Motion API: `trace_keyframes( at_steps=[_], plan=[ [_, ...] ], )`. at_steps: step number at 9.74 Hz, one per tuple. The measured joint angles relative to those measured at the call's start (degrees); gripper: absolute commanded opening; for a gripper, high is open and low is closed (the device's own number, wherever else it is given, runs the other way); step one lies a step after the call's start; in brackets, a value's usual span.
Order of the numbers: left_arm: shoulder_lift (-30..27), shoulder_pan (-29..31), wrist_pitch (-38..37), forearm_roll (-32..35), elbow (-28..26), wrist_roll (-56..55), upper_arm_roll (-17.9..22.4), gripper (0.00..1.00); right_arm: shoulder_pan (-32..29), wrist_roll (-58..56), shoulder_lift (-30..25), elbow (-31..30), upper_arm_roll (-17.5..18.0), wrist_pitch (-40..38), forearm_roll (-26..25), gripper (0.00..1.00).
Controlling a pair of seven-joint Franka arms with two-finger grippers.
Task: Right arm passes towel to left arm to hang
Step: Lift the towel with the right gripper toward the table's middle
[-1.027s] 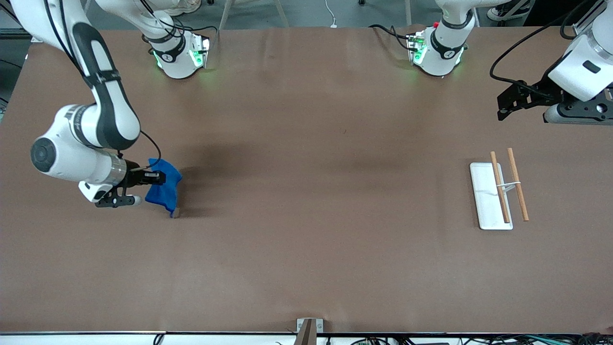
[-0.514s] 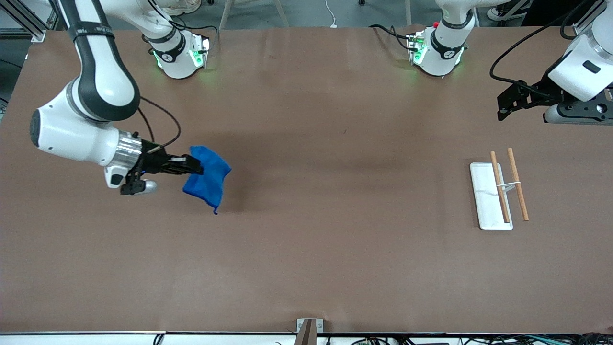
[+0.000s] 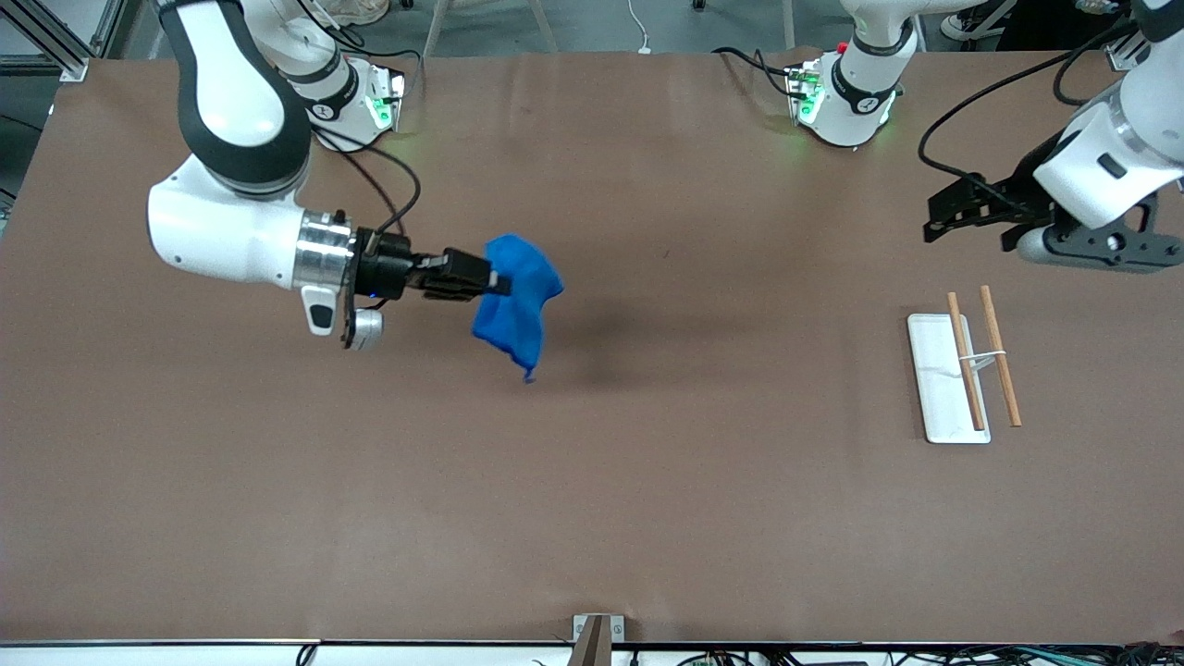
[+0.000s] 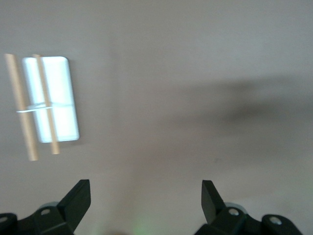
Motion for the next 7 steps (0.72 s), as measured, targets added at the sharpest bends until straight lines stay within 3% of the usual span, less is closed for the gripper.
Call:
trace_keyframes(
  at_steps=[4, 7],
  plan=[
    [2.4, -2.7, 0.9, -16.3, 2.7, 3.0, -1.3, 1.0, 7.1, 0.1, 4.5, 4.9, 0.0, 3.4, 19.4, 0.0],
    [4.6, -2.6, 2.3, -28.4, 2.8, 14.9, -1.5, 0.93, 9.1, 0.1, 7.2, 8.1, 0.0, 3.2, 23.7, 0.0]
  ],
)
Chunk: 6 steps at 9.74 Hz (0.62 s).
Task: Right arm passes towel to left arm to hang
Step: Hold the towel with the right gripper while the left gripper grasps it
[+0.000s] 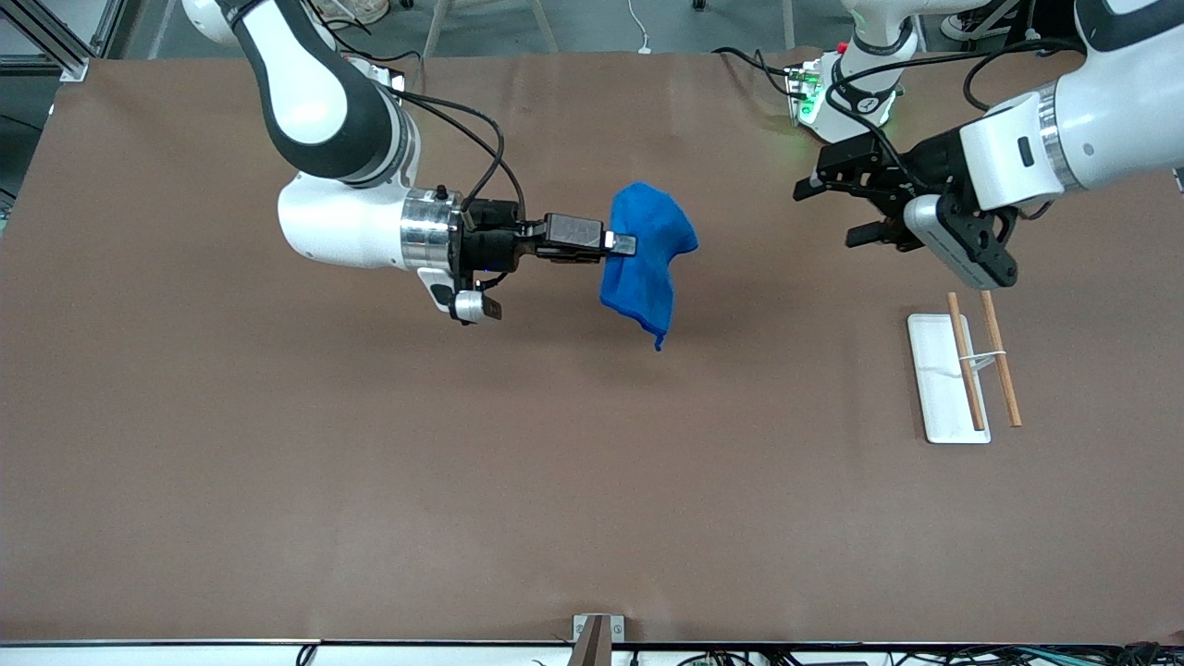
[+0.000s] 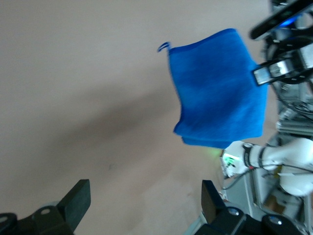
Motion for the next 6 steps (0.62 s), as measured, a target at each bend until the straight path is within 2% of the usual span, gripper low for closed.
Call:
trace_keyframes(
  at_steps=[2, 6],
  plan=[
    [4.4, 0.5, 0.1, -7.2, -0.7, 6.8, 0.0, 0.78, 0.1, 0.0, 0.0, 0.4, 0.0, -2.8, 0.9, 0.0],
    [11.1, 0.9, -0.3, -23.5, -5.4, 10.5, 0.0, 0.75, 0.5, 0.0, 0.1, 1.8, 0.0, -7.0, 5.8, 0.0]
  ],
)
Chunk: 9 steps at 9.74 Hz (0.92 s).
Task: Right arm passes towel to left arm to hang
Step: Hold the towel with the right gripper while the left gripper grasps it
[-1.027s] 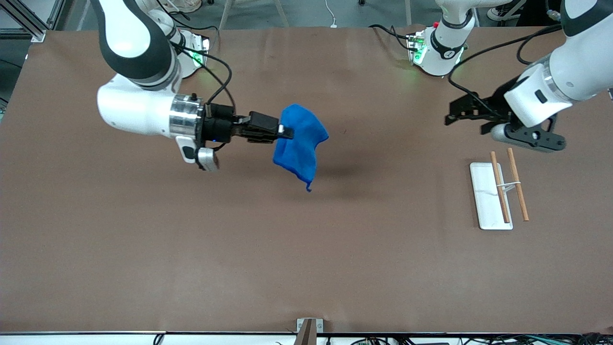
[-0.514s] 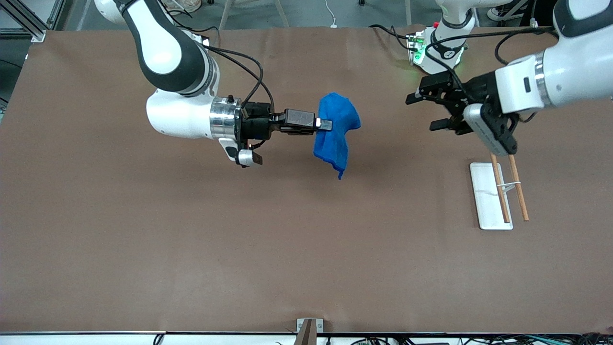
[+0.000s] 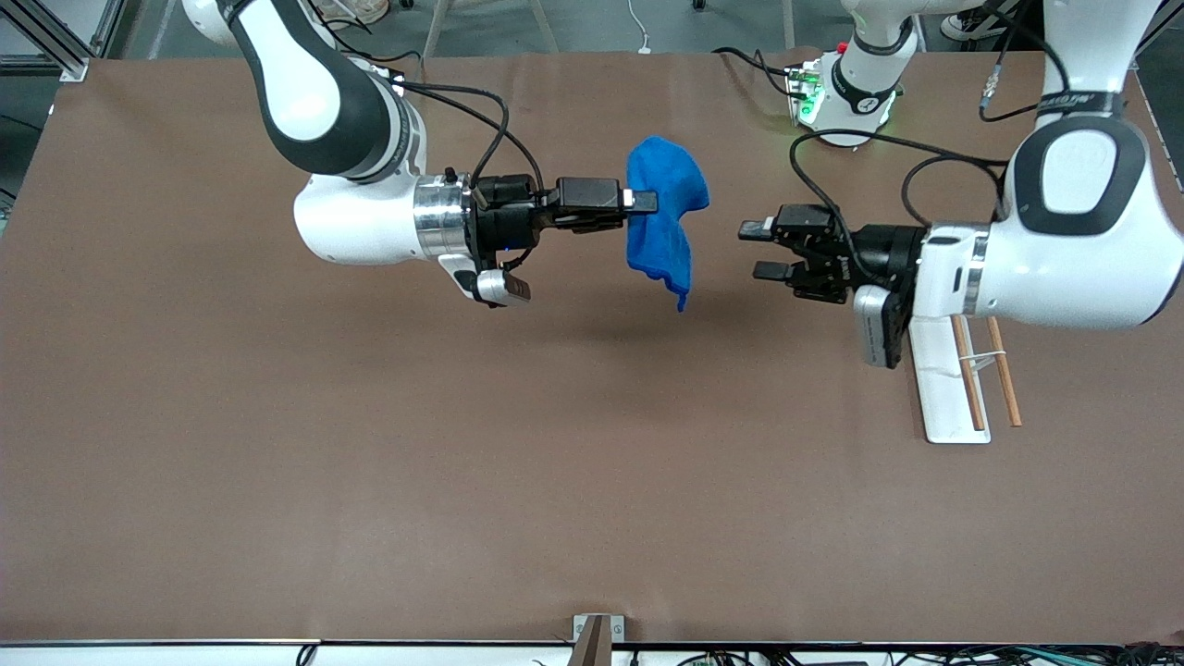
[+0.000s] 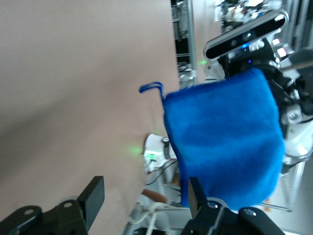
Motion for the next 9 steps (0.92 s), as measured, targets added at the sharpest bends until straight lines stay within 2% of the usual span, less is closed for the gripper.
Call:
trace_keyframes(
  at_steps=[3, 6, 9],
  plan=[
    [2.0, 0.2, -0.3, -6.7, 0.2, -0.3, 0.0, 0.72, 0.9, 0.0, 0.2, 0.4, 0.0, 0.0, 1.2, 0.0],
    [2.4, 1.7, -0.3, -10.0, 1.5, 0.4, 0.0, 0.69, 1.0, 0.0, 0.7, 0.4, 0.0, 0.0, 1.2, 0.0],
    [6.9, 1.5, -1.0, -14.9, 1.4, 6.6, -0.3, 0.64, 1.1, -0.1, 1.3, 0.6, 0.0, 0.0, 1.2, 0.0]
  ],
)
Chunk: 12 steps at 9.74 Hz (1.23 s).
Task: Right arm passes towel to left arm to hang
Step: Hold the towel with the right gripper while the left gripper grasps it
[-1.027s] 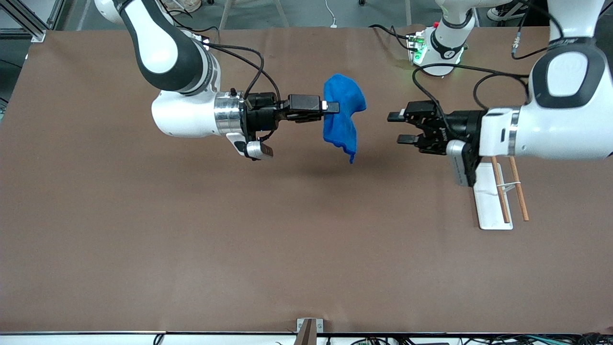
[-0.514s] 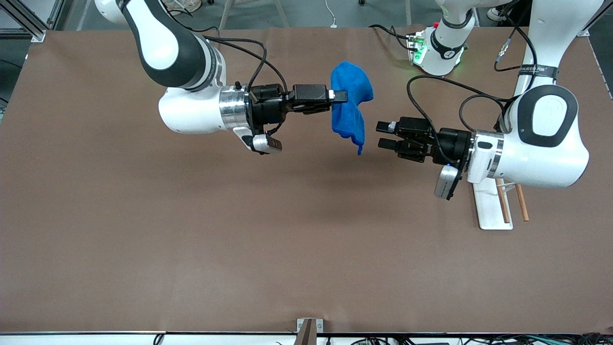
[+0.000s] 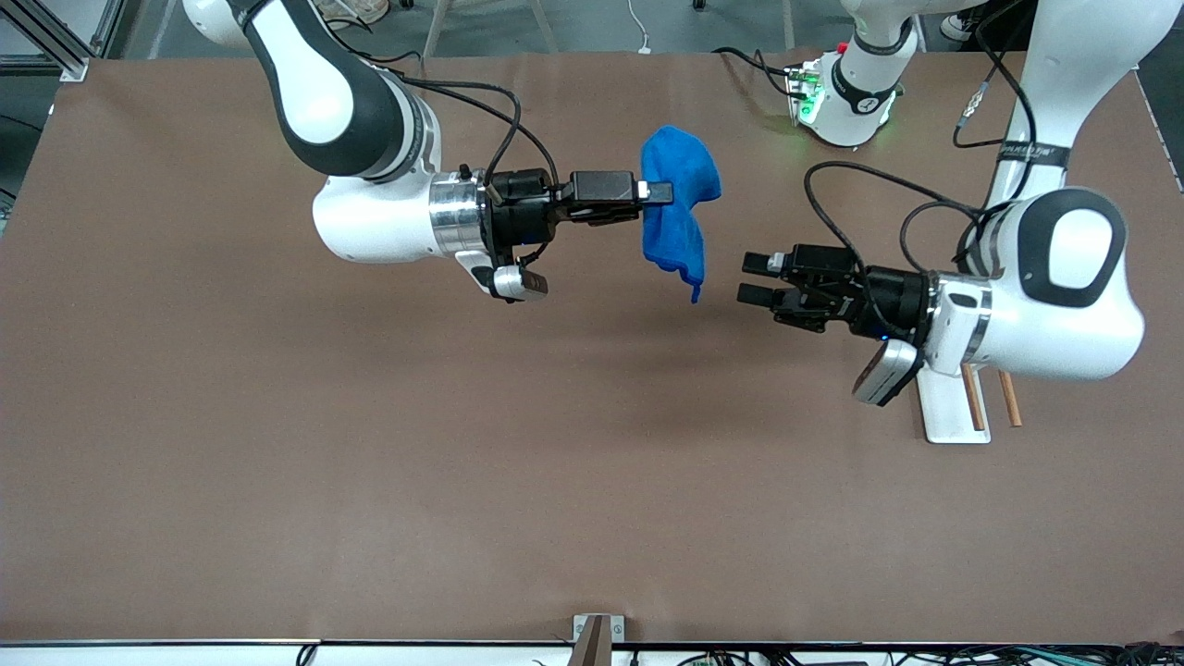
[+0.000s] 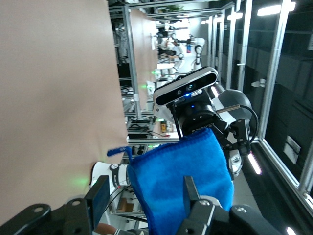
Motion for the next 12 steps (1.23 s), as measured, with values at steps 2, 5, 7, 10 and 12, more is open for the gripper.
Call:
trace_keyframes(
  at_steps=[2, 5, 7, 10, 12],
  plan=[
    [2.2, -0.2, -1.7, -2.5, 0.0, 1.6, -1.2, 0.58, 0.1, -0.2, 0.5, 0.2, 0.0, 0.0, 0.0, 0.0],
    [2.5, -0.4, -3.9, -2.9, 0.0, 1.9, -2.1, 0.58, 0.2, -0.3, 0.8, 0.5, 0.0, 0.0, 0.0, 0.0],
    [4.1, -0.6, -3.9, -2.9, -0.1, 3.9, -2.2, 0.58, 0.2, -0.3, 0.8, 0.5, 0.0, 0.0, 0.0, 0.01],
    [4.9, -0.8, -4.2, -2.9, 0.1, 4.0, -2.4, 0.57, 0.2, -0.3, 0.8, 0.6, 0.0, 0.0, 0.0, 0.01],
    [4.9, -0.8, -4.3, -3.0, 0.4, 3.3, -3.4, 0.55, 0.2, -0.3, 0.8, 0.6, 0.0, 0.0, 0.0, 0.01]
  ],
)
